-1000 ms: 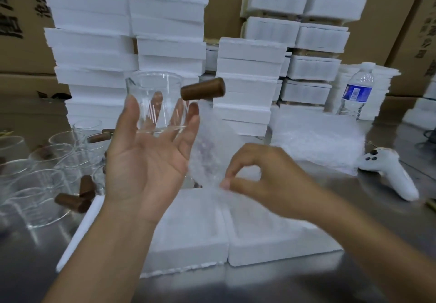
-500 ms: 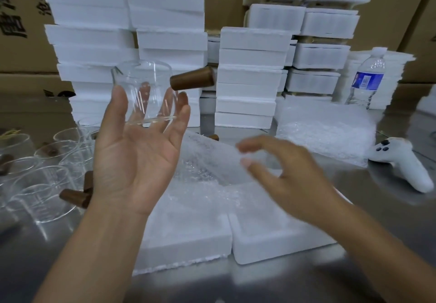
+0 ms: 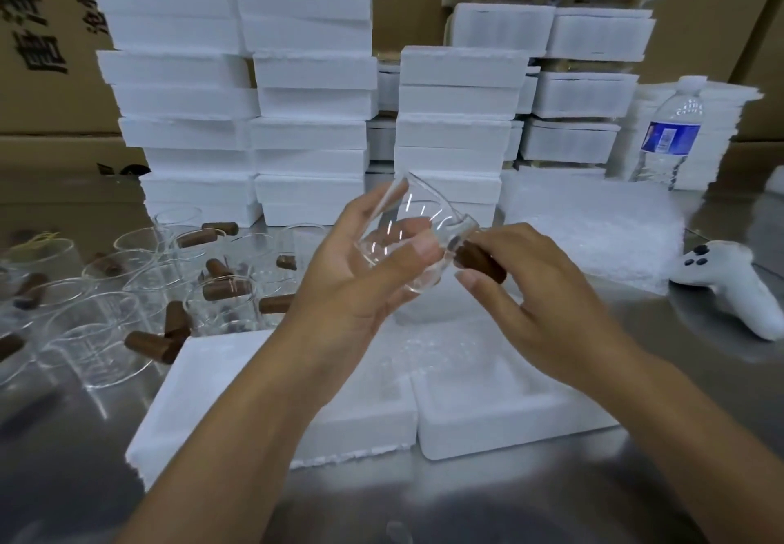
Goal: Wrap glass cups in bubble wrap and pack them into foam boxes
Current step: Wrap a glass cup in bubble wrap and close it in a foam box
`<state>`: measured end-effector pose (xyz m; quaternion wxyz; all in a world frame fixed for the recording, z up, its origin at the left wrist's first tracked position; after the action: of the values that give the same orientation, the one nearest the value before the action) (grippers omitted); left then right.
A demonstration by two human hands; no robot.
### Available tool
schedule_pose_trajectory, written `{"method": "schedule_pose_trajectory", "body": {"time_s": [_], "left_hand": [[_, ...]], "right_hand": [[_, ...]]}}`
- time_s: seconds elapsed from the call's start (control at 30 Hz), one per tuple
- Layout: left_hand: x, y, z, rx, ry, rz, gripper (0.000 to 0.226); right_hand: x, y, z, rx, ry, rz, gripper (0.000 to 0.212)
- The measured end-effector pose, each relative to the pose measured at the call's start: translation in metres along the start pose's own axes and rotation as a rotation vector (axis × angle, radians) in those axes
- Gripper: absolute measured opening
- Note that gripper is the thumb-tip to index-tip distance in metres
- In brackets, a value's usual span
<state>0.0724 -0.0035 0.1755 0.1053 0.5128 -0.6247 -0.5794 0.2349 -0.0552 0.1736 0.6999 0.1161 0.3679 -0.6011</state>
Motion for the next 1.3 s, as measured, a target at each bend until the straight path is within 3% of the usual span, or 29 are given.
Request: {"method": "schedule_pose_trajectory", "body": {"time_s": [0.23, 0.33, 0.43, 0.57, 0.63, 0.87, 0.97, 1.1, 1.3], "left_hand": [[0.001, -0.007, 0.001, -0.177, 0.002, -0.032, 0.059], [0.001, -0.012, 0.0, -0.309, 0.004, 0.014, 0.081], [0.004, -0.018, -0.004, -0.517, -0.035, 0.107, 0.099], [0.009, -0.024, -0.006, -0.955, -0.093, -0.002, 0.042], [0.012, -0.025, -0.009, -1.155, -0.149, -0.063, 0.025], [0.014, -0.026, -0.006, -1.413, -0.144, -0.027, 0.032], [0.013, -0.026, -0.003, -1.438, -0.078, 0.035, 0.032], [0.012, -0.024, -0.001, -1.398, -0.034, 0.049, 0.009], [0.005, -0.019, 0.006, -1.151, 0.154, -0.063, 0.019]], "right_hand": [[0.002, 0.005, 0.0, -0.051, -0.106, -0.075, 0.035], [0.0, 0.01, 0.004, -0.013, -0.003, -0.082, 0.022], [-0.003, 0.02, 0.009, -0.012, 0.115, -0.192, 0.023], [-0.004, 0.032, 0.015, -0.134, 0.243, -0.343, 0.02], [-0.004, 0.035, 0.014, -0.141, 0.256, -0.381, 0.019], [-0.004, 0.038, 0.011, -0.1, 0.221, -0.438, 0.026], [-0.005, 0.037, 0.012, -0.158, 0.239, -0.456, 0.021], [-0.007, 0.036, 0.014, -0.337, 0.247, -0.475, 0.022], [-0.008, 0.041, 0.019, -0.497, 0.261, -0.566, 0.02]]}}
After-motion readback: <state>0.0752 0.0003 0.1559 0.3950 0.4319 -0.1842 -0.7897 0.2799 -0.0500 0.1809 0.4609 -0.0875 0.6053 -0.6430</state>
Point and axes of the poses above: each hand's wrist, its own x-axis away from the middle knuckle, its own z-axis out of the back of the hand, y = z × x, the point moved 2 cm from there along -x, towards the middle knuckle, and after that the axes turned 7 degrees about -z, right-handed, at the moved point
